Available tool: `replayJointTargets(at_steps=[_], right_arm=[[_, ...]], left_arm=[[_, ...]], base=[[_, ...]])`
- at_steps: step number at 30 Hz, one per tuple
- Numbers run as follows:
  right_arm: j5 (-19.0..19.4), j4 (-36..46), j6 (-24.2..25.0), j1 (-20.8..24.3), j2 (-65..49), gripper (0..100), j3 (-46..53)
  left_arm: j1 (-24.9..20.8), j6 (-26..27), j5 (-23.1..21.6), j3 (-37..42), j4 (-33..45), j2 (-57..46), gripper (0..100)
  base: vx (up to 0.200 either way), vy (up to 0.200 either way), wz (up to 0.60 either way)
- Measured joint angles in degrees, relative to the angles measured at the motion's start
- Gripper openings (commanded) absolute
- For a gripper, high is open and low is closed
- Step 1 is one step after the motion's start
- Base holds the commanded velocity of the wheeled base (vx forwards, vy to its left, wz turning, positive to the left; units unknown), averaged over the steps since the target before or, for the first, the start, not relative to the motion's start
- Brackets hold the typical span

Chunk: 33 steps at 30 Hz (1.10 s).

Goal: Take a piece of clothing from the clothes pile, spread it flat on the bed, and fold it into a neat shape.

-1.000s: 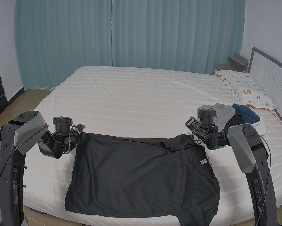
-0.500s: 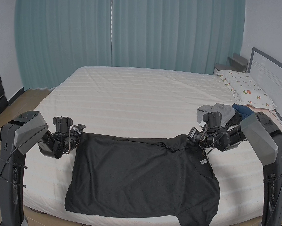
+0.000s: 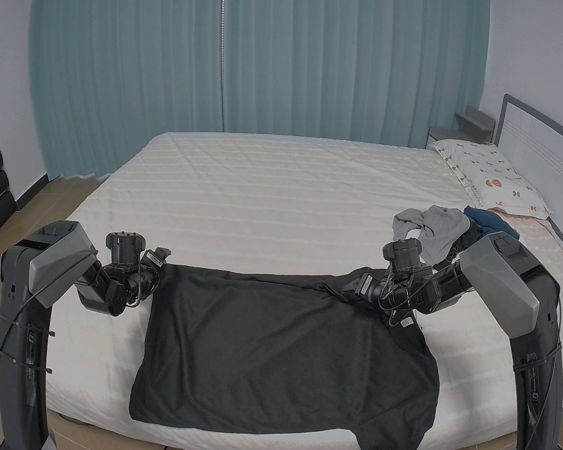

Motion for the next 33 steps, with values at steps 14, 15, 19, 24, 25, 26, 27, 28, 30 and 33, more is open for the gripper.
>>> replayJointTargets(at_steps=[14, 15, 19, 24, 25, 26, 27, 28, 30, 33], right_arm=[[-6.4, -7.5, 2.1, 0.5, 7.1, 100, -13.2], [-6.8, -8.8, 2.5, 0.6, 7.8, 100, -14.6], [-8.0, -11.5, 3.9, 0.8, 10.5, 100, -21.1], [-8.3, -16.9, 5.0, 0.7, 13.3, 100, -25.8], [-8.3, -17.4, 5.1, 0.6, 13.8, 100, -26.3], [-8.3, -17.3, 5.1, 0.6, 14.1, 100, -26.5], [-8.3, -16.7, 5.0, 0.5, 14.4, 100, -26.7], [-8.4, -16.0, 4.9, 0.4, 14.6, 100, -26.8], [-8.6, -13.2, 4.4, 0.1, 14.9, 100, -27.0], [-9.0, -8.2, 1.8, -0.8, 15.1, 100, -27.0]], left_arm=[[-0.1, 0.1, 0.1, 0.0, 0.0, 0.0, 100], [-0.1, 0.1, 0.1, 0.0, 0.0, 0.0, 100], [-0.1, 0.1, 0.1, 0.1, 0.0, 0.0, 100], [-0.1, 0.1, 0.1, 0.1, 0.0, 0.0, 100], [-0.1, 0.1, 0.1, 0.1, 0.0, 0.0, 100], [-0.1, 0.1, 0.1, 0.1, 0.0, 0.0, 100], [-0.1, 0.1, 0.1, 0.0, 0.0, 0.0, 100], [-0.1, 0.1, 0.1, 0.0, 0.0, 0.0, 100], [-0.1, 0.1, 0.1, 0.0, 0.0, 0.0, 100], [-0.2, 0.1, 0.2, 0.0, 0.0, 0.0, 100]], base=[[0.0, 0.0, 0.0], [0.0, 0.0, 0.0], [0.0, 0.0, 0.0], [0.0, 0.0, 0.0], [0.0, 0.0, 0.0], [0.0, 0.0, 0.0], [0.0, 0.0, 0.0], [0.0, 0.0, 0.0], [0.0, 0.0, 0.0], [0.0, 0.0, 0.0]])
